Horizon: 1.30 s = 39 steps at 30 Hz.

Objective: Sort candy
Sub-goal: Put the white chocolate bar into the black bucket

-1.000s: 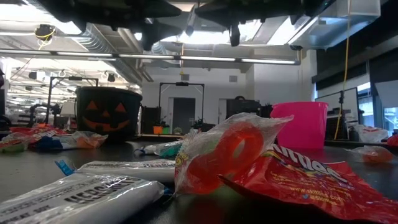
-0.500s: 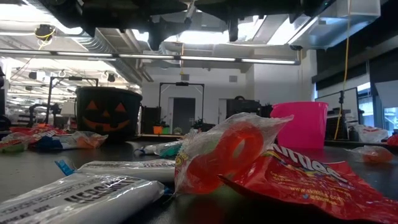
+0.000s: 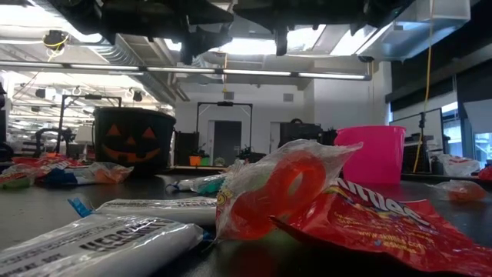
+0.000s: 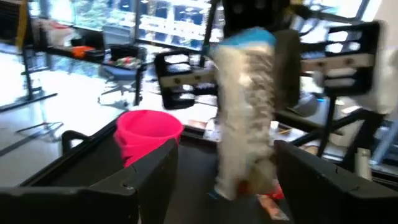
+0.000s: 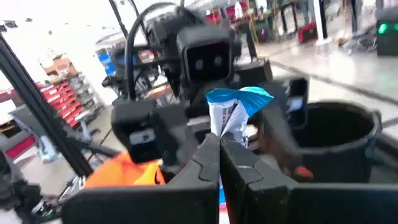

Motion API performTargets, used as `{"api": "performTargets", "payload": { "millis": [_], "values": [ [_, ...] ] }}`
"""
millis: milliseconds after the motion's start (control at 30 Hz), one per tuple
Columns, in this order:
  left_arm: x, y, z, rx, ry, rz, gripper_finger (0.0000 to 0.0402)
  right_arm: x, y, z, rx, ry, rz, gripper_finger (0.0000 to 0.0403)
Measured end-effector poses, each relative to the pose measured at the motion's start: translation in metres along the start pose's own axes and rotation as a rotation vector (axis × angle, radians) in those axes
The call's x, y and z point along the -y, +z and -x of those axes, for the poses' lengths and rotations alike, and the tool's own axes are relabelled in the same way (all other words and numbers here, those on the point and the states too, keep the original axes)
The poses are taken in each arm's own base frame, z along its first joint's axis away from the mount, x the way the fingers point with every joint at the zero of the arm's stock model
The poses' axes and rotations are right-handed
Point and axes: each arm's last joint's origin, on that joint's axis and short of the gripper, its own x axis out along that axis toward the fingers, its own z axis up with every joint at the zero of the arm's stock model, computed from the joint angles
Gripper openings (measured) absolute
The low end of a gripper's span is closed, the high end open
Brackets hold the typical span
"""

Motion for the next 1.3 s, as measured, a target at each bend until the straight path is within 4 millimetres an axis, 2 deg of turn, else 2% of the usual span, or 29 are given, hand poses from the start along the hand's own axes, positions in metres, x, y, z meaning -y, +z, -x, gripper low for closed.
{"api": "performTargets", "payload": {
  "millis": [133, 600, 800, 933, 1133, 1300],
  "values": [
    [-0.001, -0.002, 0.000, -0.021, 0.025, 0.000, 0.0227, 0.000, 0.000, 0.000, 0.000, 0.002, 0.000, 0.0000],
    [0.000, -0.004, 0.000, -0.046, -0.018, 0.035, 0.0088, 0.000, -0.001, 0.000, -0.014, 0.025, -0.001, 0.0000],
    [0.001, -0.001, 0.004, -0.046, -0.032, 0.035, 0.0083, -0.002, 0.002, 0.003, -0.022, 0.060, 0.015, 0.0014],
    [0.001, 0.004, 0.013, -0.071, 0.016, 0.009, 0.0083, -0.009, 0.014, 0.014, -0.027, 0.069, 0.064, 0.0038],
    [-0.002, 0.015, 0.040, -0.121, 0.151, -0.037, 0.0083, -0.017, 0.032, 0.034, -0.018, 0.045, 0.117, 0.0071],
    [-0.013, 0.018, 0.073, -0.223, 0.357, -0.083, 0.0083, -0.018, 0.035, 0.043, -0.048, -0.004, 0.134, 0.0080]
  ]
}}
